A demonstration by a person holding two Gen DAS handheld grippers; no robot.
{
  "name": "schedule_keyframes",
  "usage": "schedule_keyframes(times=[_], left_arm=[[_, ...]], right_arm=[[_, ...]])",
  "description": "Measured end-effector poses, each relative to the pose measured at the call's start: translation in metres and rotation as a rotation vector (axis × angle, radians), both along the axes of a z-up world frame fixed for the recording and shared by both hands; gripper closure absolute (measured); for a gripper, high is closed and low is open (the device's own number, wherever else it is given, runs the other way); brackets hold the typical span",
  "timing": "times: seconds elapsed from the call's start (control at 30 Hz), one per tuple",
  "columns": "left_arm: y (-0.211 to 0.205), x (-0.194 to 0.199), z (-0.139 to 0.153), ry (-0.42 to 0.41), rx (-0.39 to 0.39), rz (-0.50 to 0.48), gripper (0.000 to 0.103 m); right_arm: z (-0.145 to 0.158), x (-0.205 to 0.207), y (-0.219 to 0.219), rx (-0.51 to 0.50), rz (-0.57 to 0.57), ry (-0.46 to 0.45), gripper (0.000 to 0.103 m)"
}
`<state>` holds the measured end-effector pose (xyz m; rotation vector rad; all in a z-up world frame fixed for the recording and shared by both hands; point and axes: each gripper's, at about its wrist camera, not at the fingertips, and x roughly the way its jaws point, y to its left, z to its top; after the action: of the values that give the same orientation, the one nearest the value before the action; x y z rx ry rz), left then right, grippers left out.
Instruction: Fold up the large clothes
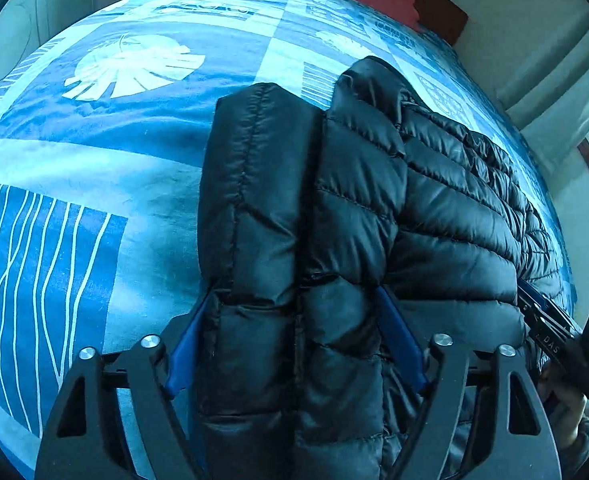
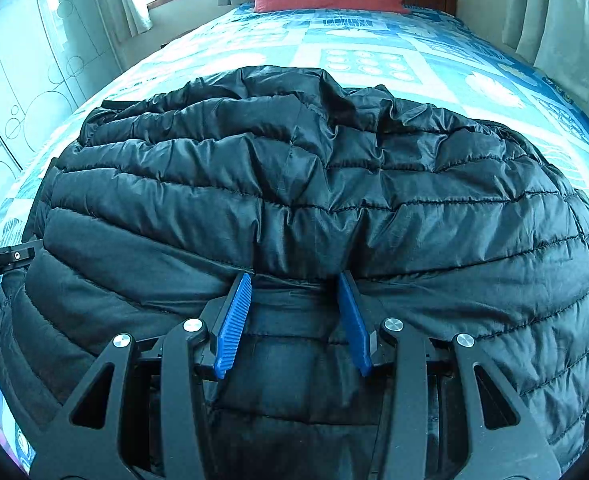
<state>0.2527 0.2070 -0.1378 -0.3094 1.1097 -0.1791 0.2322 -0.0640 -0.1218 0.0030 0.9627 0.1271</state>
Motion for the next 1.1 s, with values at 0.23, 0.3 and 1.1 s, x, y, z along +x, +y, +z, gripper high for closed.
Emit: schedule_keyframes(times=[0.23, 0.3, 1.1], left_arm=[[0.002, -0.004, 0.015, -0.009, -0.021, 0.031, 0.029], [0.000, -0.006, 0.021, -0.020, -0.032, 0.032, 0.029], [-0.032, -0.012, 0.046, -0.076, 0.048, -0.008, 0.084]], right_arm=[[0.000, 0.000, 0.000, -0.001, 0.001, -0.002, 0.059], [0.000, -0.001, 0.000, -0.001, 0.002, -0.001, 0.059], [-0.002, -0.001, 0.004, -0.002, 0.002, -0.014, 0.059]])
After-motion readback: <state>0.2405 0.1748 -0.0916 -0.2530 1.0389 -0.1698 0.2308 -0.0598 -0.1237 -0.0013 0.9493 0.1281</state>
